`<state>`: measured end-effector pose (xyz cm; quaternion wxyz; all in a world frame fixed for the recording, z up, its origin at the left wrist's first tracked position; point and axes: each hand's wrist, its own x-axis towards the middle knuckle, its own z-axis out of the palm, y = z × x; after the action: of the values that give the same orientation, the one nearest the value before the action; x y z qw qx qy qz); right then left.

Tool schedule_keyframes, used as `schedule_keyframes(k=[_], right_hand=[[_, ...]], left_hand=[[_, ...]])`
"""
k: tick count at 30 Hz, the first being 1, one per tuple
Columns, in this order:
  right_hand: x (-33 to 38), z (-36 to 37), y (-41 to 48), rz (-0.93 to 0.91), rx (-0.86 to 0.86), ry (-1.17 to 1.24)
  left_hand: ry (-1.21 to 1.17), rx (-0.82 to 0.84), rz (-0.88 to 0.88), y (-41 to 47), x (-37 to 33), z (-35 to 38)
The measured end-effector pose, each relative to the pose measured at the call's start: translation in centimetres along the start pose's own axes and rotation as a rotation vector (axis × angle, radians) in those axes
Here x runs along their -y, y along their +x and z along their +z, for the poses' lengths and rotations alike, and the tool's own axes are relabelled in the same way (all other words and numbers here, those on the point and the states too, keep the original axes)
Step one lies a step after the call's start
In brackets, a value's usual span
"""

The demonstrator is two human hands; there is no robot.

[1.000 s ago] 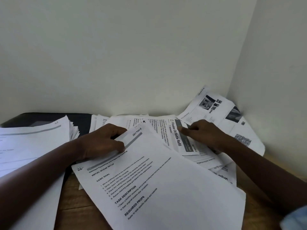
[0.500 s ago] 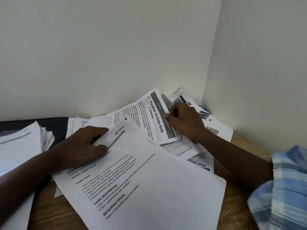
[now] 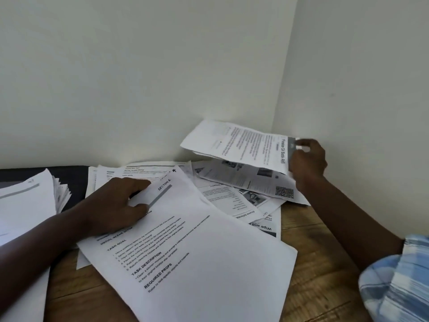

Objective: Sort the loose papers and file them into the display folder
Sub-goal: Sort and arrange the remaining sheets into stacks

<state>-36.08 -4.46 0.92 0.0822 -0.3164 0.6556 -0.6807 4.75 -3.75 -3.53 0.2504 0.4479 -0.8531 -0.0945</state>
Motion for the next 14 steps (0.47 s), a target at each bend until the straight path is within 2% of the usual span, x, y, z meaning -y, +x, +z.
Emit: schedule_keyframes(k=[2, 5, 7, 10, 13, 14], right_hand=[[-1.5, -1.1, 0.1, 0.053, -0.011, -0.068], [-3.4, -1.7, 0.1, 0.207, 0.062, -0.022], [-3.8, -1.9, -0.1, 0.195, 0.081, 0.005], [-2.7, -2.3, -0.6, 0.148, 0.012, 0.055], [-1.7, -2.6, -0.4, 0.162, -0.048, 0.071], [-1.3, -2.8, -0.3, 0.192, -0.013, 0.053]], left_hand=[[0.009, 0.005, 0.006, 0.0, -0.1, 0.0], [0.013, 0.015, 0.008, 0.0, 0.3, 0.1], [0.018, 0.027, 0.000, 0.0, 0.4, 0.1], [0.025, 0.040, -0.023, -0.1, 0.1, 0.0], [0.017, 0.050, -0.032, -0.1, -0.1, -0.1], [0.020, 0.053, -0.032, -0.2, -0.2, -0.1]])
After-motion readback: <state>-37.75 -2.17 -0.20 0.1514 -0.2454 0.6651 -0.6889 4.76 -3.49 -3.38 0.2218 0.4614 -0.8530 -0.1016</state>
